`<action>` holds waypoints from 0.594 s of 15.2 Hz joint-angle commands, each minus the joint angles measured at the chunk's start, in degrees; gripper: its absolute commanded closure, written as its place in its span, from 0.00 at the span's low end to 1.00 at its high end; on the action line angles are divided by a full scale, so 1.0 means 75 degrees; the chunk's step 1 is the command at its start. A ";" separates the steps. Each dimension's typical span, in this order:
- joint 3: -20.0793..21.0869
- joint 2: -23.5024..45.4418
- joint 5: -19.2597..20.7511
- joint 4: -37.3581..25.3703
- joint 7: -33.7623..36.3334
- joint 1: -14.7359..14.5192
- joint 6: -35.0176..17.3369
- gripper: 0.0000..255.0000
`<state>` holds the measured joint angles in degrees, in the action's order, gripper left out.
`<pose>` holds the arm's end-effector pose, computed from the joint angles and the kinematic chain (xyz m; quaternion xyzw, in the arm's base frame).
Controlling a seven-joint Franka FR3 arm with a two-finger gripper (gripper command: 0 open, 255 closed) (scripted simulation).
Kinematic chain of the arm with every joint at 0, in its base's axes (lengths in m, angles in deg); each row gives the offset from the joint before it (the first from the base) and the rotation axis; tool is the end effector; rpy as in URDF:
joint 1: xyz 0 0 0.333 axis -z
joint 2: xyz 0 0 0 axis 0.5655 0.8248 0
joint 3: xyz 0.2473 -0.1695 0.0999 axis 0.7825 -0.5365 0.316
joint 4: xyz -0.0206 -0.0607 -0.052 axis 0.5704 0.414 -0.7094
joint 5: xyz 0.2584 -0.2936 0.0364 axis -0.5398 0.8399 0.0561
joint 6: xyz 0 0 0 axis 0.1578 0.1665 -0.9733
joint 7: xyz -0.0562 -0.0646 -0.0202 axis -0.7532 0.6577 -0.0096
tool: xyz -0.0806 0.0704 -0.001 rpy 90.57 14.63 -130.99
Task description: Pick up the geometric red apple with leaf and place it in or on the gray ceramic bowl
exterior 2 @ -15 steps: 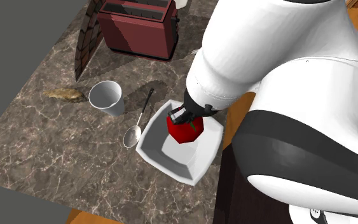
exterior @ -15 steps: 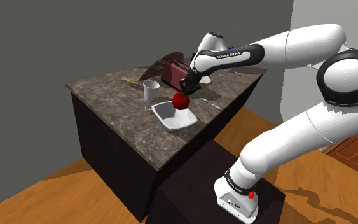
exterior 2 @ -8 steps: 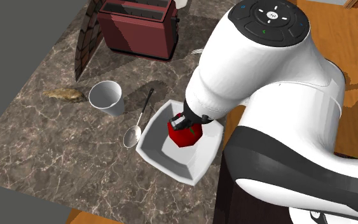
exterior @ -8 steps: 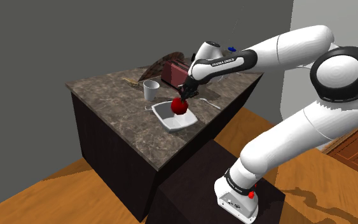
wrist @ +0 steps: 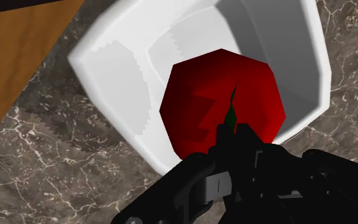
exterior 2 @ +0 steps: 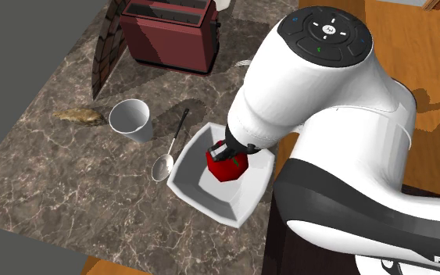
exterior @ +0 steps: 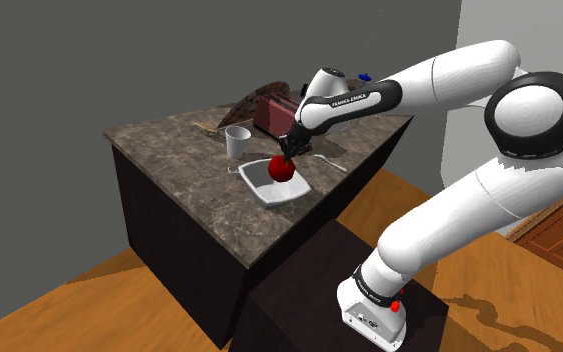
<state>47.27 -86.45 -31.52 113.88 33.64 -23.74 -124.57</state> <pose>0.4423 -0.0924 0.3862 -0.9235 0.3715 -0.0935 0.0175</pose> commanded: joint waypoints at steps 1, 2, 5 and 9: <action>0.0000 -0.0002 0.0000 -0.0002 0.0000 0.0000 -0.0003 0.00; 0.0000 0.0000 0.0000 -0.0003 -0.0001 0.0000 -0.0003 0.00; -0.0001 0.0001 0.0000 -0.0003 -0.0002 0.0000 -0.0005 0.00; 0.0007 -0.0612 0.0009 -0.0250 0.0008 0.0004 0.0856 0.00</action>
<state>47.33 -89.49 -31.49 112.24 33.71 -23.75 -120.05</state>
